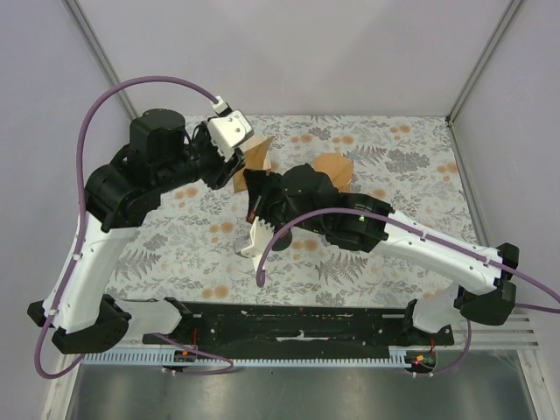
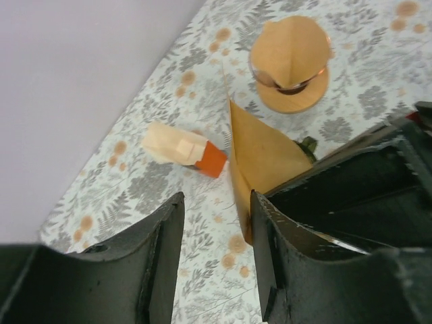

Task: Place the coffee filter in the dripper
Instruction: Place the coffee filter in the coffee dripper.

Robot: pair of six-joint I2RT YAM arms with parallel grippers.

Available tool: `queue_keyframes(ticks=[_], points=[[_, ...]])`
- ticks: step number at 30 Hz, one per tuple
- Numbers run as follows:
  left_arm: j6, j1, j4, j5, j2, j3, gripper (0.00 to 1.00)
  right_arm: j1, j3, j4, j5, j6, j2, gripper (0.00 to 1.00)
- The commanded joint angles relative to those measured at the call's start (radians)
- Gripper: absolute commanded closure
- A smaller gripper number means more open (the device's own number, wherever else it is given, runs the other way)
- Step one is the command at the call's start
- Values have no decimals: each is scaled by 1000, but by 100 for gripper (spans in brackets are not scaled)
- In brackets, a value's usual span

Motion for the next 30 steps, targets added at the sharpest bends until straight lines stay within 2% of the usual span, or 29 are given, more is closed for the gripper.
queue_keyframes(ticks=[1,6,14,17,19,21,25,28,30], points=[[71,-4,43,-162,2,18,51,5,15,33,13,3,1,100],[60,-6,43,-109,6,12,51,6,27,27,5,0,11,100],[-48,-7,3,10,42,46,47,6,26,24,8,-3,6,100],[-67,-6,-26,-15,60,66,53,5,21,27,14,-11,1,100],[-73,-6,-39,-51,72,83,61,3,17,28,14,-12,-5,100],[-79,-6,-48,-67,75,100,71,5,13,31,20,-11,-6,100],[-90,-6,-40,-79,72,121,98,3,9,41,19,17,-8,100],[-85,-6,-16,-82,57,110,98,-1,9,77,3,95,-8,97],[-76,-6,35,-85,28,65,98,-4,9,125,-27,173,-11,85]])
